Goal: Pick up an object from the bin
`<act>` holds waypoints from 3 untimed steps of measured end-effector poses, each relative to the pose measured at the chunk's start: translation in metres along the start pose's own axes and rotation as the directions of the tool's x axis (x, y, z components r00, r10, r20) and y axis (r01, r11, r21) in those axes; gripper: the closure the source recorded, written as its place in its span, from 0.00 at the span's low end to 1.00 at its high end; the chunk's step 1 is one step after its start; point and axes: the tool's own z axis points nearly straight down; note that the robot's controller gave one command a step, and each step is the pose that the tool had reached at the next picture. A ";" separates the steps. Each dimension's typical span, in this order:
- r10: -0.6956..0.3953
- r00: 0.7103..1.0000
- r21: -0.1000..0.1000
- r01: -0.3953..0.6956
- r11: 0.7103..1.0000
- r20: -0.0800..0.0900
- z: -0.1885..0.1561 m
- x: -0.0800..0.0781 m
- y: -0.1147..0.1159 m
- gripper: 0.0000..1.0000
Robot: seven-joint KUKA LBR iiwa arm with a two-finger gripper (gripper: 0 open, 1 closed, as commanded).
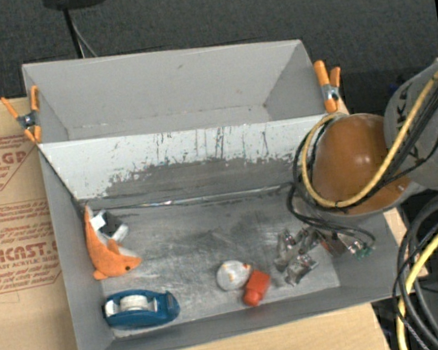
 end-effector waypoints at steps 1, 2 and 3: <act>0.017 1.000 0.000 -0.017 1.000 0.002 -0.009 -0.011 0.005 0.00; 0.025 1.000 0.000 -0.025 1.000 0.002 0.012 -0.015 0.007 0.00; 0.048 0.999 0.001 -0.048 0.999 0.002 0.022 -0.041 0.044 0.00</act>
Offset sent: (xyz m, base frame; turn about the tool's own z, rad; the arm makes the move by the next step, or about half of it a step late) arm 0.0000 0.0000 0.0000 0.0000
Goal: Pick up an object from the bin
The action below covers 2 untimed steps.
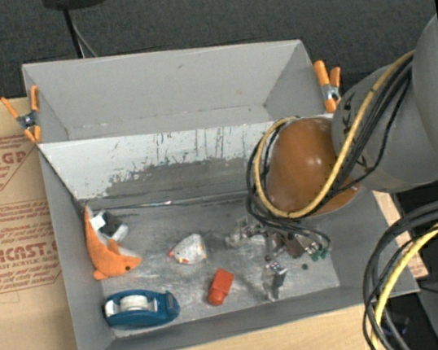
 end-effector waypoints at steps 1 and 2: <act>-0.057 0.998 -0.002 0.057 0.998 0.001 0.005 -0.006 0.025 0.00; -0.050 0.999 -0.001 0.050 0.999 -0.001 0.007 -0.008 0.039 0.00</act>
Offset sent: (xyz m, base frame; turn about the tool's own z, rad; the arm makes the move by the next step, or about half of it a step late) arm -0.0055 0.0439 -0.0068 -0.0498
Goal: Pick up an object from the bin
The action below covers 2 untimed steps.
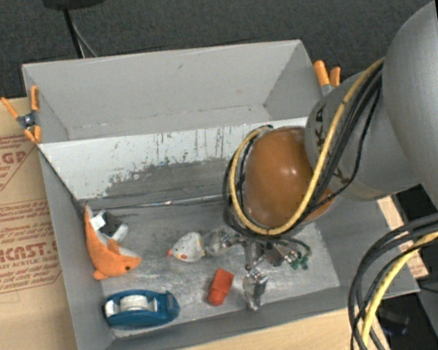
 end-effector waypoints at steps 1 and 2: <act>-0.008 1.000 0.003 0.008 1.000 0.013 0.004 0.005 0.023 1.00; -0.007 1.000 0.003 0.007 1.000 0.013 0.004 0.005 0.023 1.00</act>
Offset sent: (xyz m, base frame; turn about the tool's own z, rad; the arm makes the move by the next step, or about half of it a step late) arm 0.0000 0.0000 0.0000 0.0000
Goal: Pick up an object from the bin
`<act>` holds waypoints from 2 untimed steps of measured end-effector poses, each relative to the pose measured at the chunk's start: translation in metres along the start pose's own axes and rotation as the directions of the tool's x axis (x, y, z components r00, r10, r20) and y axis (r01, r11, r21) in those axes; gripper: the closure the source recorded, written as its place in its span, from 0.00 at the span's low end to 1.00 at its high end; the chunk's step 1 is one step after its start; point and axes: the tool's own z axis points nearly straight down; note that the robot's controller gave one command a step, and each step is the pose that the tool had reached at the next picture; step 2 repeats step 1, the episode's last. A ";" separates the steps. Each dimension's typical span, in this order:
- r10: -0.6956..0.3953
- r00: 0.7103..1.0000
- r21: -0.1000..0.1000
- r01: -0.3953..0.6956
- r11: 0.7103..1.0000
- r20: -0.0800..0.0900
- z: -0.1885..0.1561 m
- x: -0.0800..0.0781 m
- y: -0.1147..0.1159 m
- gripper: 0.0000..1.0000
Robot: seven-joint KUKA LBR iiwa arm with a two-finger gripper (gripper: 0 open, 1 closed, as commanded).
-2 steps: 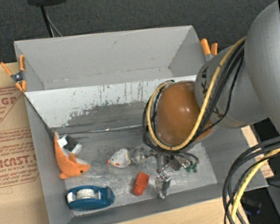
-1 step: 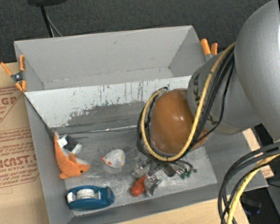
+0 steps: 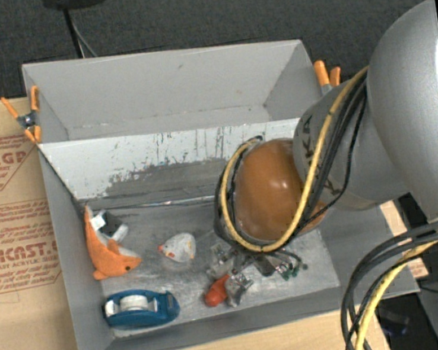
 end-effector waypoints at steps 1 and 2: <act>-0.089 0.996 -0.003 0.089 0.996 -0.011 -0.147 -0.013 -0.013 1.00; -0.089 0.996 -0.003 0.089 0.996 -0.011 -0.147 -0.013 -0.013 1.00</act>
Offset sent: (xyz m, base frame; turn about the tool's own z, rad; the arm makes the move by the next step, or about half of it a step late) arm 0.0000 0.0000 0.0000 0.0000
